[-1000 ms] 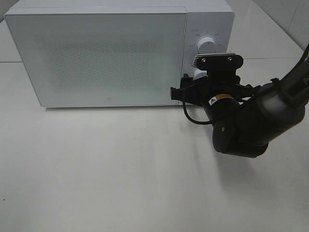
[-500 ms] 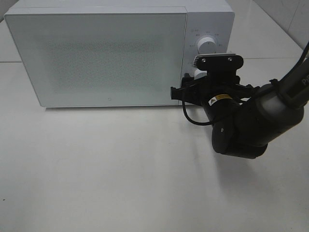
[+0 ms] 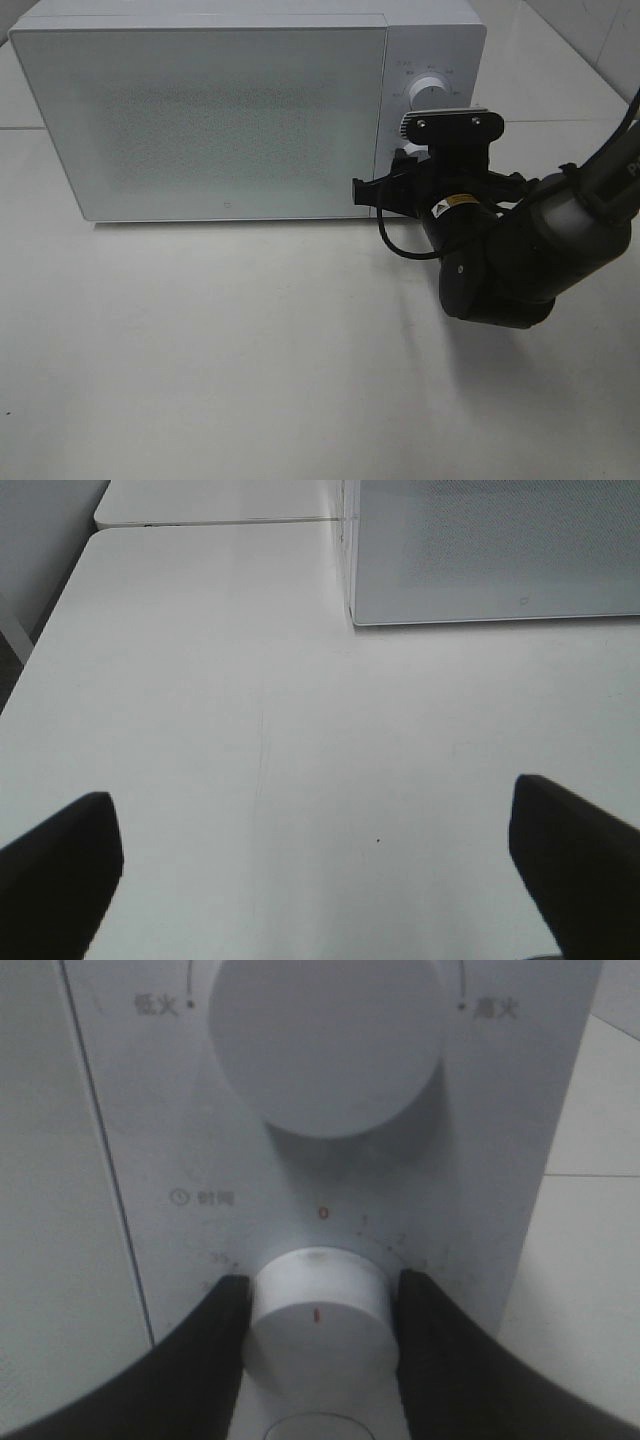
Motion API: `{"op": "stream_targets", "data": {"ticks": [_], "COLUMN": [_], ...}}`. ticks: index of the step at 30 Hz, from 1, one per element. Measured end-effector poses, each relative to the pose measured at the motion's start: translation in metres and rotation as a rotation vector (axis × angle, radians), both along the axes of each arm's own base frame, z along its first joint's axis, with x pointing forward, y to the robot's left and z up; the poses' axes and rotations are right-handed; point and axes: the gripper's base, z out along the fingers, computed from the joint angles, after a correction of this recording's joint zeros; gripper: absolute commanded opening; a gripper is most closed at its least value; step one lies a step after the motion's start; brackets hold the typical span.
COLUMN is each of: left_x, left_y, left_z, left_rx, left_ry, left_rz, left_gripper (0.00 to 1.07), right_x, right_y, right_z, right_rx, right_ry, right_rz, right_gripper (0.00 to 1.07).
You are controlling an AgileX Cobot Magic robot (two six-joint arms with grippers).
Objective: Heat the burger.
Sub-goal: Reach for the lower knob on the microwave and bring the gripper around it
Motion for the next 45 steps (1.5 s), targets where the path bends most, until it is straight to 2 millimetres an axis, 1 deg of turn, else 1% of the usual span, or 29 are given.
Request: {"op": "stream_targets", "data": {"ticks": [1, 2, 3, 4, 20, 25, 32, 35, 37, 39, 40, 41, 42, 44, 45], "left_x": [0.0, 0.0, 0.0, 0.0, 0.0, 0.0, 0.0, 0.0, 0.0, 0.0, 0.0, 0.0, 0.0, 0.0, 0.0], "left_y": [0.0, 0.0, 0.0, 0.0, 0.0, 0.0, 0.0, 0.0, 0.0, 0.0, 0.0, 0.0, 0.0, 0.0, 0.0], "left_z": [0.0, 0.0, 0.0, 0.0, 0.0, 0.0, 0.0, 0.0, 0.0, 0.0, 0.0, 0.0, 0.0, 0.0, 0.0], "left_rx": [0.0, 0.0, 0.0, 0.0, 0.0, 0.0, 0.0, 0.0, 0.0, 0.0, 0.0, 0.0, 0.0, 0.0, 0.0], "left_ry": [0.0, 0.0, 0.0, 0.0, 0.0, 0.0, 0.0, 0.0, 0.0, 0.0, 0.0, 0.0, 0.0, 0.0, 0.0], "left_rz": [0.0, 0.0, 0.0, 0.0, 0.0, 0.0, 0.0, 0.0, 0.0, 0.0, 0.0, 0.0, 0.0, 0.0, 0.0], "left_gripper": [1.0, 1.0, 1.0, 1.0, 1.0, 1.0, 1.0, 1.0, 1.0, 1.0, 1.0, 1.0, 1.0, 1.0, 1.0], "right_x": [-0.0001, -0.0001, -0.0001, -0.0001, 0.0001, 0.0001, 0.0001, 0.0001, 0.0001, -0.0001, -0.0001, -0.0001, -0.0001, 0.0001, 0.0001], "right_y": [0.0, 0.0, 0.0, 0.0, -0.0002, -0.0001, 0.0, 0.0002, 0.0002, 0.0003, 0.0003, 0.0004, 0.0004, 0.0001, 0.0001], "right_z": [-0.0001, -0.0001, -0.0002, -0.0002, 0.0009, 0.0009, 0.0009, 0.0009, 0.0009, 0.0008, 0.0008, 0.0008, 0.0008, 0.0009, 0.0009], "right_rx": [0.001, 0.001, 0.001, 0.001, 0.001, 0.004, 0.032, 0.103, 0.121, 0.197, 0.197, 0.25, 0.25, 0.339, 0.339], "right_ry": [0.004, 0.004, 0.005, 0.005, -0.006, -0.007, -0.006, -0.004, -0.004, -0.001, -0.001, 0.0, 0.0, 0.002, 0.002], "right_rz": [0.0, 0.0, 0.0, 0.0, -0.002, -0.002, -0.006, -0.017, -0.021, -0.033, -0.033, -0.042, -0.042, -0.056, -0.056], "right_gripper": [0.07, 0.07, 0.02, 0.0, 0.0, 0.03, 0.03, 0.03, 0.04, 0.04, 0.04, 0.04, 0.04, 0.04, 0.04]}}
